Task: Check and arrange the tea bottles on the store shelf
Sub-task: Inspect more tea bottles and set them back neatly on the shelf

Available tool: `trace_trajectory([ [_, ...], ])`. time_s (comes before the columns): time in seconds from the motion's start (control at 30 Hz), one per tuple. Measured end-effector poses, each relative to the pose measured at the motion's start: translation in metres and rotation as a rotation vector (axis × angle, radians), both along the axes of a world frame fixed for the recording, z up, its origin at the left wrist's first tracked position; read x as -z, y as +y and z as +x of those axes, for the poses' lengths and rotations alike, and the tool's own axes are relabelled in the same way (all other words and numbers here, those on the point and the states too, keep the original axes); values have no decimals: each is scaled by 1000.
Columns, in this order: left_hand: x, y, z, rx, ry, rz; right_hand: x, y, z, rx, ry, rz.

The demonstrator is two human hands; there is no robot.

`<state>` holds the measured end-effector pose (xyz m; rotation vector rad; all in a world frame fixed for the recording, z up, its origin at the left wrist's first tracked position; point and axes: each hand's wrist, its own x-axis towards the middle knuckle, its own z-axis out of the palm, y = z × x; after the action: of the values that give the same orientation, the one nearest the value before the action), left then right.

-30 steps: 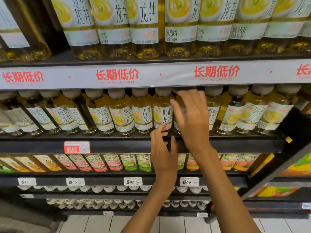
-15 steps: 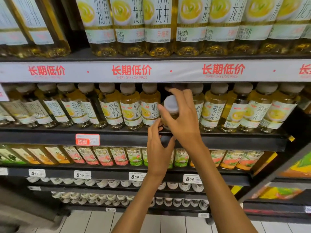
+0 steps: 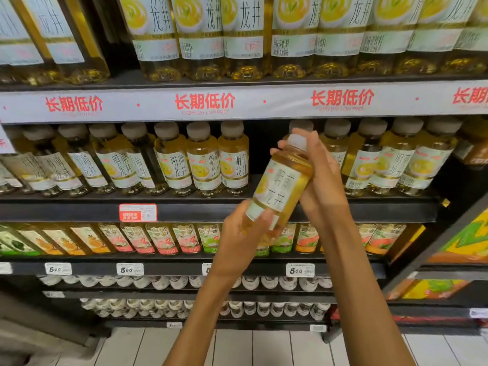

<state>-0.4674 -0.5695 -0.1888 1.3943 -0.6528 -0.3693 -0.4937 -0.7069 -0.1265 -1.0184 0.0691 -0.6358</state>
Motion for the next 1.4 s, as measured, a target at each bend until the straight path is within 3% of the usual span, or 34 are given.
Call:
trace_trajectory([
  [0.13, -10, 18, -7, 373, 383, -12, 7, 7, -5, -273, -7, 230],
  [0.2, -13, 26, -7, 382, 390, 71, 11, 8, -7, -263, 14, 203],
  [0.3, -18, 27, -10, 266, 275, 195, 10, 12, -10, -141, 132, -12],
  [0.4, -18, 22, -16, 220, 284, 184, 10, 12, -10, -120, 187, -112],
  [0.47, -19, 21, -18, 332, 519, 53, 8, 12, -11, -170, 197, -75],
  [0.57, -21, 24, -19, 560, 824, -74, 9, 12, -12, -312, 147, 149],
  [0.63, -16, 23, -18, 580, 747, 11, 11, 10, -14, -322, 135, 164],
  [0.73, -14, 22, -16, 394, 500, 140, 13, 3, -17, -202, 189, 27],
  [0.8, -14, 20, -19, 328, 466, 141, 14, 0, -17, -169, 219, -6],
  [0.9, -16, 19, -26, 379, 627, 79, 19, 2, -16, -187, 217, 30],
  [1.03, -23, 25, -30, 647, 923, -131, 25, -3, -11, -280, 219, 294],
  [1.17, -36, 27, -32, 770, 945, -233, 49, 10, 0, -342, 517, 446],
  [1.4, -35, 30, -34, 703, 931, -250, 49, 0, -3, -398, 496, 476],
])
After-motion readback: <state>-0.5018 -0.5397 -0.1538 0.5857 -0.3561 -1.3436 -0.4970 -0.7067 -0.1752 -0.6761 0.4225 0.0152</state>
